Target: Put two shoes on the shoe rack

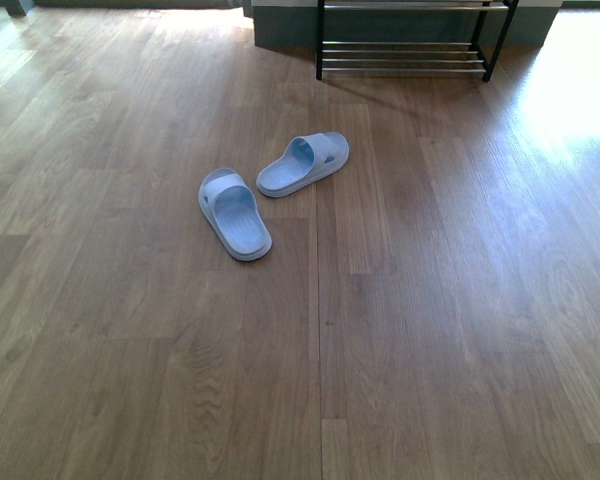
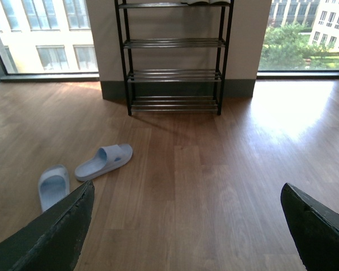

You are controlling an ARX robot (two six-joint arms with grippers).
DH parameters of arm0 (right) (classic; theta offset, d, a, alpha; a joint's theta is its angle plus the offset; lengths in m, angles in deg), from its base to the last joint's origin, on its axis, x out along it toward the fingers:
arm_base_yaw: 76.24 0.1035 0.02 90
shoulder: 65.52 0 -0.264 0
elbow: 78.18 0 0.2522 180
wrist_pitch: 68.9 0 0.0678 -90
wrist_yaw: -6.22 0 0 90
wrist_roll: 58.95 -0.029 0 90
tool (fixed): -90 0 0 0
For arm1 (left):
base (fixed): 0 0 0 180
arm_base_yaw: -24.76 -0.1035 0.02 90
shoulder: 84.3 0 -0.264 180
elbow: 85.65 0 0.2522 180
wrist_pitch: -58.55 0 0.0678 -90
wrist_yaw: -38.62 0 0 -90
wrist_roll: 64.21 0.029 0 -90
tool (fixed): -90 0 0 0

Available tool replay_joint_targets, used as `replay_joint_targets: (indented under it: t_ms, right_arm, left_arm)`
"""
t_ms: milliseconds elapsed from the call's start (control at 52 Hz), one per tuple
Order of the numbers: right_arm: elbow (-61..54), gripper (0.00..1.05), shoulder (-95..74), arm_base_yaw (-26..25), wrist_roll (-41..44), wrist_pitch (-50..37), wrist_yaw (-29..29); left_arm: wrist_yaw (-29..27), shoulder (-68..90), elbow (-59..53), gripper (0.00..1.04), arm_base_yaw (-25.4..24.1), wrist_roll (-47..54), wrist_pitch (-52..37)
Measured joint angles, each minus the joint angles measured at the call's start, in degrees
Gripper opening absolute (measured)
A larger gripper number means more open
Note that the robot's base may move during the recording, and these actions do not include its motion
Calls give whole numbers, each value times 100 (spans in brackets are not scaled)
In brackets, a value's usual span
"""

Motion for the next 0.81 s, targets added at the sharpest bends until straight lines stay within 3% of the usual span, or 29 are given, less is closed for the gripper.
replay_joint_targets:
  t_ms: [808]
  right_arm:
    - [0, 96, 7, 0, 0, 0, 2]
  left_arm:
    - [2, 0, 0, 95, 0, 0, 0]
